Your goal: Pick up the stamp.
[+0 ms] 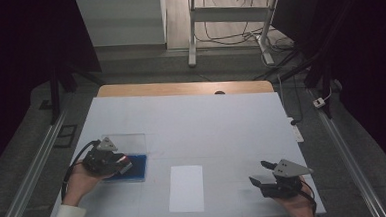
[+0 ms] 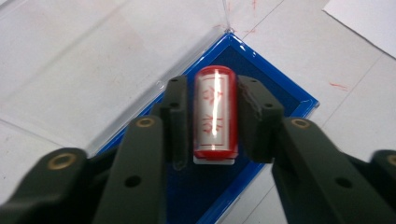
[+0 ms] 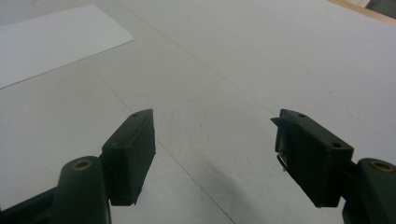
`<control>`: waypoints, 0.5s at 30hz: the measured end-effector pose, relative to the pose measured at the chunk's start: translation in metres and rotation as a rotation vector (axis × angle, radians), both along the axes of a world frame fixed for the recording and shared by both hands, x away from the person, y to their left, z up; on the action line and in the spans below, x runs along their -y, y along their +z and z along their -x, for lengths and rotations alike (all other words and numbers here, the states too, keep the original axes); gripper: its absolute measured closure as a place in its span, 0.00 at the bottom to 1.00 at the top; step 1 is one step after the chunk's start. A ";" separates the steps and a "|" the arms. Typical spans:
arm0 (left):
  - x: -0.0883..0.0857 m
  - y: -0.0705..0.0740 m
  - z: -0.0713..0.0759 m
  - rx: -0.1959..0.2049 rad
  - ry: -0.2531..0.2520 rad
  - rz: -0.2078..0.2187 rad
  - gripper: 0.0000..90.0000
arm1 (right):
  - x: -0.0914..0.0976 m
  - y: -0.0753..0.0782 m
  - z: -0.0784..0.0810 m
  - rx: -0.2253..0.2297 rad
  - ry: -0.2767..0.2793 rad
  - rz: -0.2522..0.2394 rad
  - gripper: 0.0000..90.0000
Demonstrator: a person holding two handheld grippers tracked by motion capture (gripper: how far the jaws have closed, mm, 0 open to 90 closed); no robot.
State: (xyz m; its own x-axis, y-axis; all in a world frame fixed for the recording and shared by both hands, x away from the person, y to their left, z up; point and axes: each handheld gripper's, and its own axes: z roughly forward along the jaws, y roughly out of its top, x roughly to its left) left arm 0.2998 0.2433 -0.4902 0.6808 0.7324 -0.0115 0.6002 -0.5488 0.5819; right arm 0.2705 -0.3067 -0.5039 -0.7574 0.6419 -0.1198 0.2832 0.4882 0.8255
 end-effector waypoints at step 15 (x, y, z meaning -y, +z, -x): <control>0.000 0.003 0.001 0.001 -0.006 0.014 0.78 | -0.001 0.000 0.000 -0.004 0.001 0.000 0.31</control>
State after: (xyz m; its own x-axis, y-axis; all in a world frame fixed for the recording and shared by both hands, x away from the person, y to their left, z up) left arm 0.2984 0.2437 -0.4875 0.6854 0.7278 -0.0214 0.5963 -0.5443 0.5901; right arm 0.2706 -0.3057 -0.5044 -0.7588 0.6407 -0.1169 0.2859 0.4890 0.8241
